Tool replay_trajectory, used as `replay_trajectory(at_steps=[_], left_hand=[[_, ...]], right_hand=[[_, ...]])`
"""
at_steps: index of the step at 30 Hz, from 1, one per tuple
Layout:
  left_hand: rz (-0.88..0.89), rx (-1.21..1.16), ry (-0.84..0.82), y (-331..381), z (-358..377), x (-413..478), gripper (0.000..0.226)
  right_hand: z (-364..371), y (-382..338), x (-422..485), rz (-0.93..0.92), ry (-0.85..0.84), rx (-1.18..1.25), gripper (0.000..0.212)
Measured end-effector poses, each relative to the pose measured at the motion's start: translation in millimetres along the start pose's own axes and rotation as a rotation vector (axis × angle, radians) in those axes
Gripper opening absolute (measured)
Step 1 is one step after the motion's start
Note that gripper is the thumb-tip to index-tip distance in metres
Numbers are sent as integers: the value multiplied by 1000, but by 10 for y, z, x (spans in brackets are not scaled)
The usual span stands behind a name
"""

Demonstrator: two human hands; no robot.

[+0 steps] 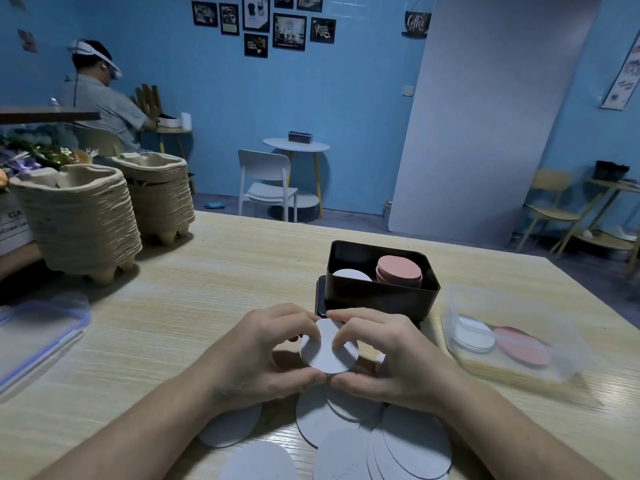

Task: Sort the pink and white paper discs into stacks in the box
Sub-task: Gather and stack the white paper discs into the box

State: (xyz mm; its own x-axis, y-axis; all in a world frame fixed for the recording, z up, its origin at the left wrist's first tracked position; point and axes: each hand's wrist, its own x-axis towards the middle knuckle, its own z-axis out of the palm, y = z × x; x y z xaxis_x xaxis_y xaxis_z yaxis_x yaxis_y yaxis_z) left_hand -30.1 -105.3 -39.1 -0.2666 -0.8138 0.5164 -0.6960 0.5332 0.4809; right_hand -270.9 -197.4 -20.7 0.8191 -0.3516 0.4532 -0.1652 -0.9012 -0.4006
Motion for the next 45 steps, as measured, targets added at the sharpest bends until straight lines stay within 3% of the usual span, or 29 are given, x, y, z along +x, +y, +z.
replay_trajectory(at_steps=[10, 23, 27, 32, 39, 45], left_hand=[[66, 216, -22, 19, 65, 22, 37], [37, 180, -34, 25, 11, -12, 41], [4, 189, 15, 20, -19, -45, 32], [-6, 197, 50, 2, -31, -67, 20], [-16, 195, 57, 13, -66, -94, 15], [-41, 163, 28, 8, -81, -76, 16]], right_hand=[[5, -22, 19, -77, -7, -158, 29], [-50, -30, -15, 34, -44, -198, 37], [-200, -28, -17, 86, -65, -135, 35], [-577, -102, 99, 66, 45, -89, 32], [-963, 177, 536, 290, 122, -97, 28], [-916, 479, 911, 455, -40, -198, 33]])
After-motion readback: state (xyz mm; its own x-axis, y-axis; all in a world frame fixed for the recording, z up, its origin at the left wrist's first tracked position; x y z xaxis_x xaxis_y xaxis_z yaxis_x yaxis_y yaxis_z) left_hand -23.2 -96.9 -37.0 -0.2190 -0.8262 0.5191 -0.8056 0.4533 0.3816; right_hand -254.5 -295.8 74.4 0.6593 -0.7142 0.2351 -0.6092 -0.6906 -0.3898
